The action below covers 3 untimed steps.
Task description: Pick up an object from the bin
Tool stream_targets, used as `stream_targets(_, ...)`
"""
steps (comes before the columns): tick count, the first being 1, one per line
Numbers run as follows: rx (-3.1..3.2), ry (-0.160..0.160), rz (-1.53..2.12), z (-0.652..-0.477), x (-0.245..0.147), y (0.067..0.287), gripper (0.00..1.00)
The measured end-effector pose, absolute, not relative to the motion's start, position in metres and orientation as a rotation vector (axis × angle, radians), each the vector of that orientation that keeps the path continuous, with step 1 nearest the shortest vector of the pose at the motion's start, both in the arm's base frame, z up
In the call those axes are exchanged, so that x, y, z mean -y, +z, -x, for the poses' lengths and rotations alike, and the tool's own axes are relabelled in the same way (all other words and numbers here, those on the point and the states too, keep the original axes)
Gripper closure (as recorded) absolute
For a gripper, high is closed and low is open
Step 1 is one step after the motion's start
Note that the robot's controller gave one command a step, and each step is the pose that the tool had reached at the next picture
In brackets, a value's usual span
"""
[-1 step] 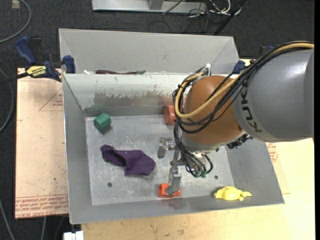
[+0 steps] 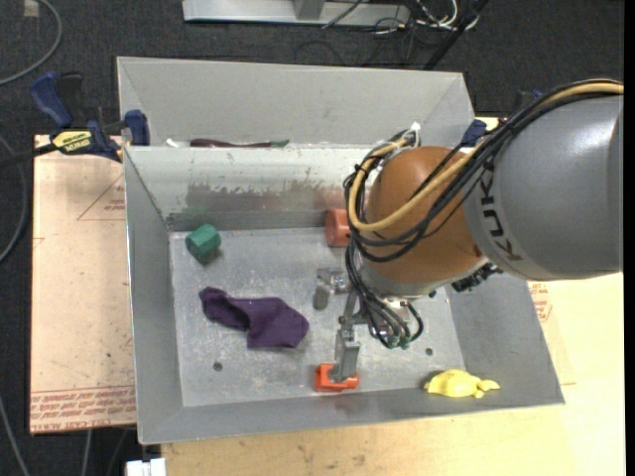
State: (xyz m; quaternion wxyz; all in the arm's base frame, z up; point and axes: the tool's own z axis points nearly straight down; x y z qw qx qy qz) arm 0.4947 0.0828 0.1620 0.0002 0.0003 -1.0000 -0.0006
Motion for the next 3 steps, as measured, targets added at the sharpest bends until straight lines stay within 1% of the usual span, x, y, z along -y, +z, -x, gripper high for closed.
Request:
stream_targets(1, 3.146, -0.002, -0.08, -0.509, -0.11, 0.127, 0.0)
stream_targets(2, 3.136, -0.005, -0.268, -0.637, -0.113, 0.074, 1.0)
stream_targets(3, 3.135, -0.005, -0.268, -0.637, -0.113, 0.074, 1.0)
